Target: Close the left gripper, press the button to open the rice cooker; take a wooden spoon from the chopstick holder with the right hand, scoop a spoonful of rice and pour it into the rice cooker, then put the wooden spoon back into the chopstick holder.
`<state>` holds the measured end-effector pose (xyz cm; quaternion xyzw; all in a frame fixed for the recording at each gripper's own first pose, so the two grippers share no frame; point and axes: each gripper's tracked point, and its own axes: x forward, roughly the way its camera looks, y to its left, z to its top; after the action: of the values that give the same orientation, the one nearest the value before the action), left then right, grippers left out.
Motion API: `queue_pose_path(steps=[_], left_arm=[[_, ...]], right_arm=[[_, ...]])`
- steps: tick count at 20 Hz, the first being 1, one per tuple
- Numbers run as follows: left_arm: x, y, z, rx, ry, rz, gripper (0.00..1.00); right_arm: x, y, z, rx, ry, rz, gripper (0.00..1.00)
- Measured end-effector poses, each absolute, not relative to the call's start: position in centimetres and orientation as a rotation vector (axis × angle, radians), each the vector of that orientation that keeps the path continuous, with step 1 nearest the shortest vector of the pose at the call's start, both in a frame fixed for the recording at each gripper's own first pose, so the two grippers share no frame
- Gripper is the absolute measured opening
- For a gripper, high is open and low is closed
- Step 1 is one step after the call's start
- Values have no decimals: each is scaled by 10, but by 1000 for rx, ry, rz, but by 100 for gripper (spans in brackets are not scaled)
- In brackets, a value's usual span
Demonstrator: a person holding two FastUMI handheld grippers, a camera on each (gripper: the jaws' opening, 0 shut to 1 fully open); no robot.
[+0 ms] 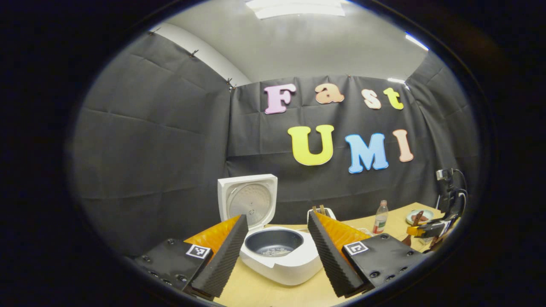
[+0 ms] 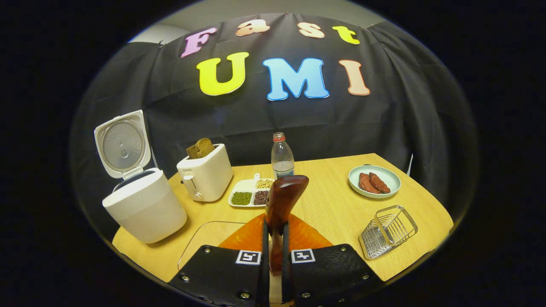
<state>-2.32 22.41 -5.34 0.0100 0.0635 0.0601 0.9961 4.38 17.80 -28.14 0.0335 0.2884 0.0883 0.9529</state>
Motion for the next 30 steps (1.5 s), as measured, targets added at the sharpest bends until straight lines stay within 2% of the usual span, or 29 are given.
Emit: queue_pose_path(steps=[4,10,18,22,30], left_arm=[[-27,227,-54,20,131,130,98],[-28,222,-52,11,123,124,98],[-35,230,-48,25,120,141,98],[-37,232,-42,37,112,149,98],[-36,222,-40,40,103,136,100]], right_arm=[[36,202,-283,52,584,229,12],[22,224,-282,197,647,279,11],[33,181,-294,658,808,158,11],[38,160,-296,859,830,112,11],[49,162,-256,1109,805,141,11]])
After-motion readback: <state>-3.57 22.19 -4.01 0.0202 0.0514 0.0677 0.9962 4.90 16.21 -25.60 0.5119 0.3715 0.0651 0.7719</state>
